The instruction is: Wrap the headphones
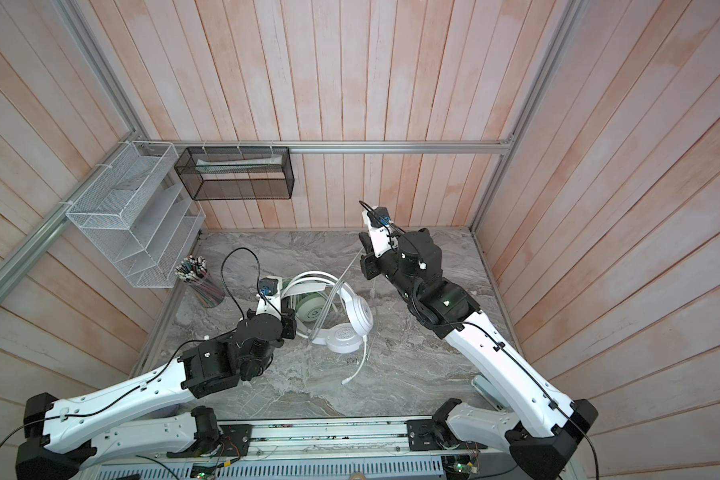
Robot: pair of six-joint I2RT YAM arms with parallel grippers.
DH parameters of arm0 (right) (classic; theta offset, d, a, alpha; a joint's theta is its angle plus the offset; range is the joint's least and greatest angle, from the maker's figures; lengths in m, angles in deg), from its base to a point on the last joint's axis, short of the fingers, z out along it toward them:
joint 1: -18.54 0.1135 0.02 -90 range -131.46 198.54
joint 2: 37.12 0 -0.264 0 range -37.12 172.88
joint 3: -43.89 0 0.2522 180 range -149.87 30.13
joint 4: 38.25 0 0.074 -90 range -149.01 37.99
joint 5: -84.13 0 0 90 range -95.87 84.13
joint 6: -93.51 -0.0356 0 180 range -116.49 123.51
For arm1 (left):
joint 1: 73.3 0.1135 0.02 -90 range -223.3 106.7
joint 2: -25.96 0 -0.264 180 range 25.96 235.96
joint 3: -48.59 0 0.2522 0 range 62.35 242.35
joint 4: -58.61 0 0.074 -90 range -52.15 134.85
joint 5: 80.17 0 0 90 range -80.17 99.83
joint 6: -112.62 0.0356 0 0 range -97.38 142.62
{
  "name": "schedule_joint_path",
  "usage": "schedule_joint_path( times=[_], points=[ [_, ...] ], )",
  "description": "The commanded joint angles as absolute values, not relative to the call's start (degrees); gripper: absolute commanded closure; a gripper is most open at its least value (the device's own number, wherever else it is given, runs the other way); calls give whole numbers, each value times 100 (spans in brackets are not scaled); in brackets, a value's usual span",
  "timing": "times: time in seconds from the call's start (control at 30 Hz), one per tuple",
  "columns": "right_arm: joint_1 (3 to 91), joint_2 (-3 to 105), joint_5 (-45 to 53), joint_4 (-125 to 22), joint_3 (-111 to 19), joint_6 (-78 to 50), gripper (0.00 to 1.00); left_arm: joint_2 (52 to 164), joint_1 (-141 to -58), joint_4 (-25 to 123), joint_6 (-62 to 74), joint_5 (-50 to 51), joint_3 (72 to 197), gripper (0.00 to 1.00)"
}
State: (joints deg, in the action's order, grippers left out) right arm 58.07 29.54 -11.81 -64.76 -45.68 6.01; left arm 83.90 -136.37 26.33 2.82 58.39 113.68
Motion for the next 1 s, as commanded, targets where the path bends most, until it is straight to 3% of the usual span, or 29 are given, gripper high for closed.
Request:
schedule_joint_path(
  times=[0.0,0.5,0.97],
  points=[
    [5713,3001,-1299,-6103,-4501,507,100,8079,-13667,2641,123,5626,11689,100],
    [5703,3127,-196,-5660,-3733,297,100,7612,-13667,2727,-363,4881,12165,100],
    [5700,2777,90,-5369,-3043,212,99,7559,-13667,2882,-395,4823,12303,100]
  ],
)
